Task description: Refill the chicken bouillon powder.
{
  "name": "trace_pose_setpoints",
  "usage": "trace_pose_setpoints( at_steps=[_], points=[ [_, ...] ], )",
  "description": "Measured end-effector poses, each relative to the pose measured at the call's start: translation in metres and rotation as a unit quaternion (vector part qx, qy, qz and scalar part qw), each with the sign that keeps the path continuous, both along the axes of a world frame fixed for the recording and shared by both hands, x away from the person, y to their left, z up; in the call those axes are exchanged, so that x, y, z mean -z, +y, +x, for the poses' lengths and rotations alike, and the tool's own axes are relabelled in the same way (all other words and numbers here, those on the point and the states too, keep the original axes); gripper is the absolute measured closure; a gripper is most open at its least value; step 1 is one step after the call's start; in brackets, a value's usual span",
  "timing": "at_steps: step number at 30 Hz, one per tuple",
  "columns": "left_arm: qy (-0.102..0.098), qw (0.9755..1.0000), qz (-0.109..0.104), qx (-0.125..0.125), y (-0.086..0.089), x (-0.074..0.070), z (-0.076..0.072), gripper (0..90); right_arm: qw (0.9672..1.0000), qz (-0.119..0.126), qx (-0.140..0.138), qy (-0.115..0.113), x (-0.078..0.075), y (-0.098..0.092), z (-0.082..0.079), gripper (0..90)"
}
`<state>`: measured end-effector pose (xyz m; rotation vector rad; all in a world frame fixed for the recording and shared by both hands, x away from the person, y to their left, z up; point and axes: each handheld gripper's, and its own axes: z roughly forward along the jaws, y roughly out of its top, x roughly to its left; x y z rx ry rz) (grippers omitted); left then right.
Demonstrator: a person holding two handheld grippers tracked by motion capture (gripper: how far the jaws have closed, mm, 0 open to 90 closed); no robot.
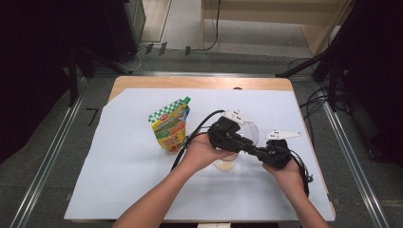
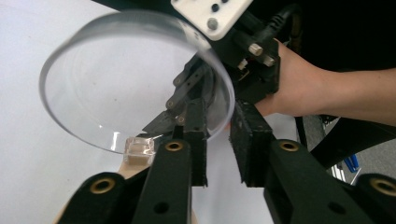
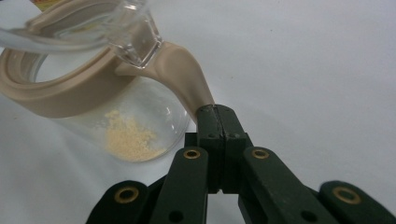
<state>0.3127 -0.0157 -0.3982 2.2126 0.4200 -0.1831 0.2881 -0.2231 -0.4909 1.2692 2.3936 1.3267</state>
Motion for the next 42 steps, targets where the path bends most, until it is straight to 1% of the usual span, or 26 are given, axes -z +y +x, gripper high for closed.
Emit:
trace_pose_setpoints(
  at_steps=[2, 4, 5, 8, 11, 13, 14, 15, 18, 19, 20, 21, 22, 23, 24, 25, 26, 27, 28, 30, 31, 34, 38, 40, 41, 42],
  points=[
    [-0.005, 1.0, 0.007, 0.002, 0.001, -0.001, -0.002, 67.4, 1.0, -0.002, 0.0, -0.001, -0.001, -0.001, -0.003, 90.0],
    [-0.006, 1.0, 0.008, 0.002, 0.002, -0.002, -0.003, 66.4, 1.0, -0.002, 0.001, -0.001, -0.001, -0.002, -0.004, 90.0],
    [-0.005, 1.0, 0.003, 0.002, 0.004, -0.003, -0.004, 64.2, 1.0, -0.001, 0.004, -0.002, -0.001, -0.004, -0.006, 90.0],
    [0.0, 1.0, 0.005, 0.001, 0.011, -0.006, -0.005, 61.9, 1.0, 0.005, 0.007, -0.001, -0.002, -0.006, -0.008, 86.9],
    [-0.005, 1.0, 0.004, -0.001, 0.019, -0.008, -0.006, 59.9, 0.9996, 0.022, 0.018, 0.001, -0.007, -0.011, -0.016, 81.8],
    [-0.002, 1.0, 0.005, -0.009, 0.025, -0.008, -0.008, 59.9, 0.9996, 0.024, 0.017, 0.0, -0.008, -0.012, -0.019, 80.5],
    [-0.001, 0.9999, 0.002, -0.013, 0.028, -0.007, -0.009, 60.6, 0.9996, 0.025, 0.015, 0.002, -0.01, -0.011, -0.024, 78.2],
    [0.002, 0.9998, -0.002, -0.017, 0.032, -0.006, -0.009, 60.6, 0.9996, 0.025, 0.015, 0.002, -0.01, -0.011, -0.024, 78.2],
    [0.012, 0.9995, -0.011, -0.028, 0.042, -0.002, -0.011, 60.3, 0.9998, 0.021, 0.007, -0.001, -0.011, -0.008, -0.03, 75.6],
    [0.015, 0.9994, -0.01, -0.03, 0.045, -0.001, -0.011, 58.8, 0.9997, 0.023, 0.004, -0.001, -0.012, -0.007, -0.032, 74.5],
    [0.02, 0.999, -0.016, -0.036, 0.053, 0.002, -0.014, 55.9, 0.9996, 0.027, -0.001, -0.003, -0.013, -0.004, -0.036, 71.0],
    [0.02, 0.999, -0.016, -0.036, 0.053, 0.002, -0.014, 54.5, 0.9996, 0.027, -0.001, -0.003, -0.013, -0.004, -0.036, 71.0],
    [0.023, 0.9988, -0.022, -0.038, 0.055, 0.004, -0.015, 54.5, 0.9996, 0.027, -0.007, -0.01, -0.013, -0.001, -0.039, 67.8],
    [0.027, 0.9985, -0.027, -0.039, 0.058, 0.006, -0.016, 53.9, 0.9996, 0.017, -0.013, -0.019, -0.013, 0.004, -0.042, 65.6],
    [0.029, 0.9984, -0.028, -0.041, 0.061, 0.008, -0.017, 53.9, 0.9996, 0.017, -0.013, -0.019, -0.013, 0.004, -0.042, 65.6],
    [0.03, 0.9985, -0.018, -0.041, 0.062, 0.009, -0.017, 53.3, 0.9995, 0.018, -0.019, -0.02, -0.013, 0.006, -0.044, 64.5],
    [0.024, 0.9988, -0.008, -0.043, 0.064, 0.009, -0.017, 52.2, 0.9992, 0.024, -0.025, -0.018, -0.012, 0.008, -0.046, 63.5],
    [0.026, 0.9983, -0.014, -0.05, 0.068, 0.008, -0.017, 50.7, 0.9987, 0.038, -0.03, -0.014, -0.011, 0.01, -0.048, 62.3],
    [0.026, 0.9983, -0.014, -0.05, 0.068, 0.008, -0.017, 50.1, 0.9987, 0.039, -0.031, -0.013, -0.011, 0.011, -0.049, 61.4],
    [0.038, 0.9972, -0.023, -0.06, 0.076, 0.008, -0.016, 49.7, 0.9986, 0.036, -0.036, -0.013, -0.012, 0.013, -0.052, 59.0],
    [0.038, 0.9972, -0.023, -0.06, 0.076, 0.008, -0.016, 49.5, 0.9986, 0.036, -0.036, -0.013, -0.012, 0.013, -0.052, 59.0],
    [0.051, 0.9961, -0.023, -0.068, 0.084, 0.007, -0.016, 47.3, 0.998, 0.037, -0.048, -0.015, -0.011, 0.018, -0.055, 55.7],
    [0.056, 0.9953, -0.013, -0.078, 0.094, 0.001, -0.016, 47.5, 0.9969, 0.029, -0.069, -0.022, -0.011, 0.03, -0.06, 51.7],
    [0.054, 0.9951, -0.012, -0.082, 0.098, -0.002, -0.016, 47.5, 0.9968, 0.029, -0.071, -0.021, -0.011, 0.032, -0.061, 51.7],
    [0.049, 0.995, -0.013, -0.086, 0.105, -0.008, -0.016, 47.9, 0.9963, 0.029, -0.078, -0.019, -0.011, 0.035, -0.062, 51.7],
    [0.049, 0.995, -0.013, -0.086, 0.105, -0.008, -0.016, 47.9, 0.9963, 0.029, -0.078, -0.019, -0.011, 0.035, -0.062, 51.7]
  ],
)
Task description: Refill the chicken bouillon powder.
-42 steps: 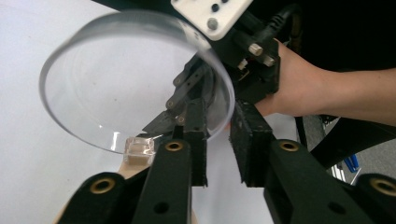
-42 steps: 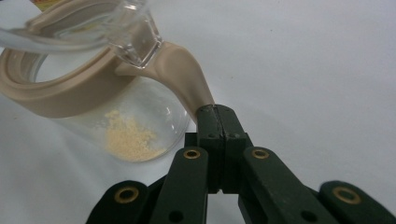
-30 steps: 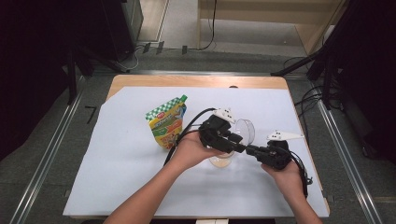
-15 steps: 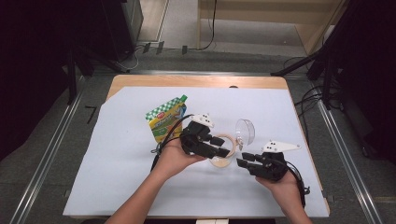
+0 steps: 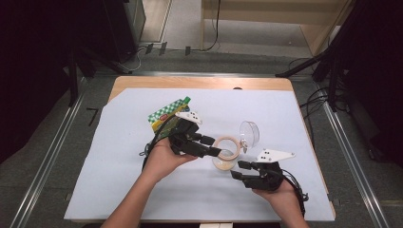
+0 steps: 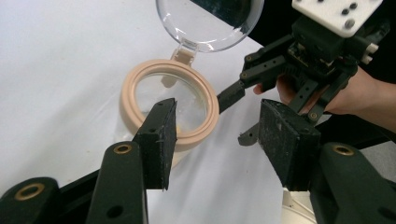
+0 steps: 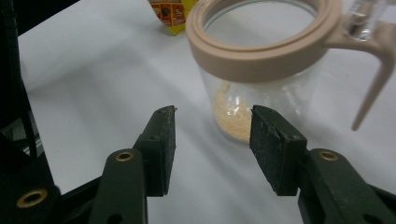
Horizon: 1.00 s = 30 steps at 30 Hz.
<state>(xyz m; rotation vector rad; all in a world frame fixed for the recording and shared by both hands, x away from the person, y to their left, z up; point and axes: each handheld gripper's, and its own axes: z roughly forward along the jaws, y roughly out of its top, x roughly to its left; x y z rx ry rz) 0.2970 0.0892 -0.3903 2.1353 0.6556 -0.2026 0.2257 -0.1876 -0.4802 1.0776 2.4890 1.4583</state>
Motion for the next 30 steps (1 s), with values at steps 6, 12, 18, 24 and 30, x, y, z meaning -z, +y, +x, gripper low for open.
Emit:
trace_pose_setpoints(
  at_steps=[6, 12, 18, 24, 30],
  points=[
    [-0.017, 0.9993, -0.003, -0.034, 0.021, -0.017, 0.0, 44.6, 0.9995, 0.0, -0.025, 0.018, 0.004, 0.012, -0.001, 49.0],
    [-0.029, 0.9986, -0.003, -0.044, 0.035, -0.03, -0.002, 43.3, 0.9989, -0.004, -0.044, 0.019, 0.007, 0.023, -0.004, 49.0],
    [-0.044, 0.9965, -0.004, -0.072, 0.056, -0.045, -0.004, 42.2, 0.9982, -0.012, -0.057, 0.013, 0.009, 0.029, -0.006, 49.0],
    [-0.056, 0.9936, -0.007, -0.098, 0.078, -0.057, -0.005, 42.1, 0.9977, -0.015, -0.065, 0.01, 0.009, 0.033, -0.008, 49.0],
    [-0.066, 0.9902, 0.0, -0.123, 0.096, -0.065, -0.006, 41.9, 0.9976, -0.018, -0.065, 0.012, 0.01, 0.035, -0.007, 49.1]
  ],
)
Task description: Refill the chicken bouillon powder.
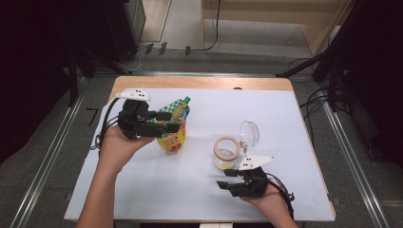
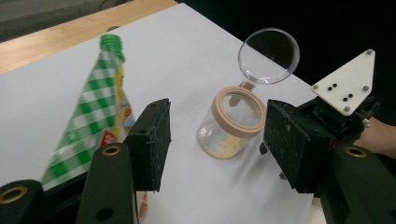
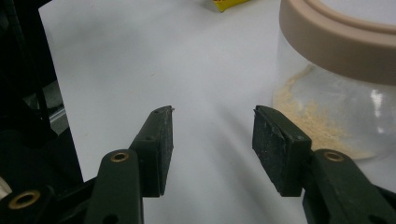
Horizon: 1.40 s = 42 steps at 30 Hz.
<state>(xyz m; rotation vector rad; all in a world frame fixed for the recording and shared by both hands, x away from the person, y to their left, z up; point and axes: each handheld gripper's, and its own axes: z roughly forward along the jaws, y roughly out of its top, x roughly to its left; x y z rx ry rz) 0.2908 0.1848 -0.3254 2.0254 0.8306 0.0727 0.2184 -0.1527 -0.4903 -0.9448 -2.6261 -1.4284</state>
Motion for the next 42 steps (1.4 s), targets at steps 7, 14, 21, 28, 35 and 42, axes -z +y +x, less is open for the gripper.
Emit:
trace_pose_setpoints(
  at_steps=[7, 14, 21, 28, 35, 42],
  points=[
    [-0.01, 0.9997, 0.001, -0.024, 0.019, -0.005, -0.001, 41.5, 1.0, -0.002, -0.003, 0.0, 0.001, 0.001, 0.0, 49.2],
    [-0.016, 0.998, 0.0, -0.061, 0.039, -0.002, 0.003, 39.3, 1.0, -0.004, -0.002, -0.001, 0.001, 0.001, 0.0, 49.2],
    [-0.001, 0.9977, -0.002, -0.068, 0.046, 0.015, 0.012, 39.6, 1.0, -0.003, -0.001, 0.0, 0.0, 0.001, 0.0, 49.2],
    [0.025, 0.9982, -0.001, -0.054, 0.037, 0.038, 0.021, 45.5, 1.0, -0.004, 0.0, 0.0, 0.001, 0.001, 0.001, 49.3],
    [0.042, 0.9978, 0.008, -0.05, 0.029, 0.061, 0.026, 54.8, 1.0, -0.006, 0.001, -0.001, 0.001, 0.001, 0.001, 49.3],
    [0.026, 0.9977, 0.023, -0.059, 0.024, 0.076, 0.024, 69.3, 1.0, -0.005, -0.003, -0.004, 0.002, 0.003, 0.001, 49.4]
  ],
)
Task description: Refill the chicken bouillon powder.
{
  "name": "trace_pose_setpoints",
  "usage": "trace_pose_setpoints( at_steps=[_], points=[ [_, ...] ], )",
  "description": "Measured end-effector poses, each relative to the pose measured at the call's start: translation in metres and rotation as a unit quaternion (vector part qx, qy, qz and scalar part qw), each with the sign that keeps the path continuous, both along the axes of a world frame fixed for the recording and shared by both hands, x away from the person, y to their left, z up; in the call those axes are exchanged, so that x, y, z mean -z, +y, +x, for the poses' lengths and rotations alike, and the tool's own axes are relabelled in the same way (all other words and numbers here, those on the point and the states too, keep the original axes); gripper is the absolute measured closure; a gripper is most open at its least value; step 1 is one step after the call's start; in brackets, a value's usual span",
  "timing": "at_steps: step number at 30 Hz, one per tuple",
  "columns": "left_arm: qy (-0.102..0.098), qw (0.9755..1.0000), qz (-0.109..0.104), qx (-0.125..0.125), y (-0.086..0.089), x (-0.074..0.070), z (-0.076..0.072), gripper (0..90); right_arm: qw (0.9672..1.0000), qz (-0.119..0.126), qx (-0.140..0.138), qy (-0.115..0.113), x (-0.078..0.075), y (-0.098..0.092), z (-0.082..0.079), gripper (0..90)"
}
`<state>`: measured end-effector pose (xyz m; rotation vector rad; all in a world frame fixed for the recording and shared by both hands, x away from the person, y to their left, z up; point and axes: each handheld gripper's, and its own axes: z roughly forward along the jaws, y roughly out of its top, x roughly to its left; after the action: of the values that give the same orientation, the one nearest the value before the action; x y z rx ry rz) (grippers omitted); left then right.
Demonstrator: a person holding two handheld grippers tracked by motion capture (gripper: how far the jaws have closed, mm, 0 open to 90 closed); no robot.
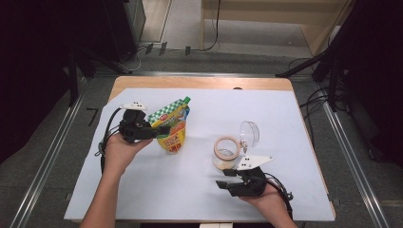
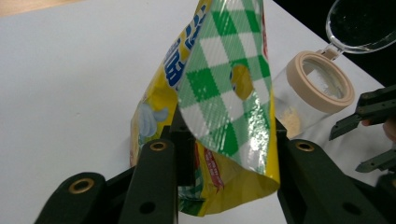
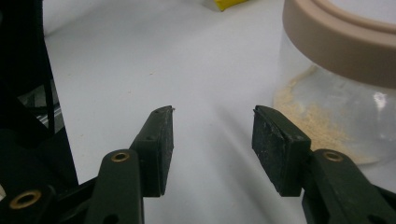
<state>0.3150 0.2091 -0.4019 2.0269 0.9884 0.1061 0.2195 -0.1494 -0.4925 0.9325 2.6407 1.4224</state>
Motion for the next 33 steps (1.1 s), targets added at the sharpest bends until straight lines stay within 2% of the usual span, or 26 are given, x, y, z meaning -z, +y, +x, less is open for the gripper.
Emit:
trace_pose_setpoints(
  at_steps=[4, 5, 6, 8, 12, 14, 18, 19, 23, 27, 29, 33],
  points=[
    [-0.003, 1.0, -0.003, -0.004, -0.002, 0.002, -0.001, 72.8, 1.0, 0.001, -0.003, -0.001, 0.0, 0.003, 0.0, 49.4],
    [0.006, 1.0, -0.004, -0.001, -0.003, 0.006, 0.0, 75.7, 1.0, 0.002, -0.005, 0.001, 0.0, 0.005, -0.001, 49.5],
    [0.006, 1.0, -0.004, -0.001, -0.003, 0.006, 0.0, 75.6, 1.0, 0.002, -0.005, 0.001, 0.0, 0.005, -0.001, 49.5],
    [0.018, 0.9998, -0.002, -0.001, -0.005, 0.01, 0.001, 75.2, 1.0, 0.004, -0.009, -0.001, 0.001, 0.007, -0.001, 49.5],
    [0.016, 0.9998, -0.011, -0.007, -0.002, 0.013, 0.001, 82.0, 0.9998, 0.01, -0.015, 0.003, 0.002, 0.014, -0.002, 49.9],
    [0.013, 0.9999, -0.006, -0.009, -0.002, 0.012, 0.0, 88.0, 0.9997, 0.016, -0.018, 0.002, 0.003, 0.018, -0.002, 50.0],
    [0.021, 0.9998, -0.003, -0.004, 0.0, 0.011, 0.001, 89.6, 0.9994, 0.021, -0.026, -0.005, 0.003, 0.025, -0.003, 50.3],
    [0.021, 0.9998, 0.0, -0.006, 0.001, 0.01, 0.001, 90.0, 0.9993, 0.019, -0.025, -0.019, 0.004, 0.029, -0.003, 51.6],
    [0.016, 0.9998, 0.008, -0.01, 0.003, 0.004, 0.0, 90.0, 0.9989, 0.03, -0.025, -0.027, 0.003, 0.034, -0.003, 52.6],
    [0.018, 0.9997, 0.013, -0.004, 0.005, -0.006, -0.003, 90.0, 0.999, 0.026, -0.027, -0.024, 0.005, 0.041, -0.004, 52.4],
    [0.023, 0.9997, 0.008, 0.0, 0.004, -0.01, -0.005, 90.0, 0.9989, 0.024, -0.032, -0.025, 0.006, 0.046, -0.004, 52.4],
    [0.027, 0.9995, 0.011, 0.015, 0.001, -0.021, -0.01, 90.0, 0.9991, 0.009, -0.036, -0.022, 0.009, 0.054, -0.006, 52.9]
  ],
)
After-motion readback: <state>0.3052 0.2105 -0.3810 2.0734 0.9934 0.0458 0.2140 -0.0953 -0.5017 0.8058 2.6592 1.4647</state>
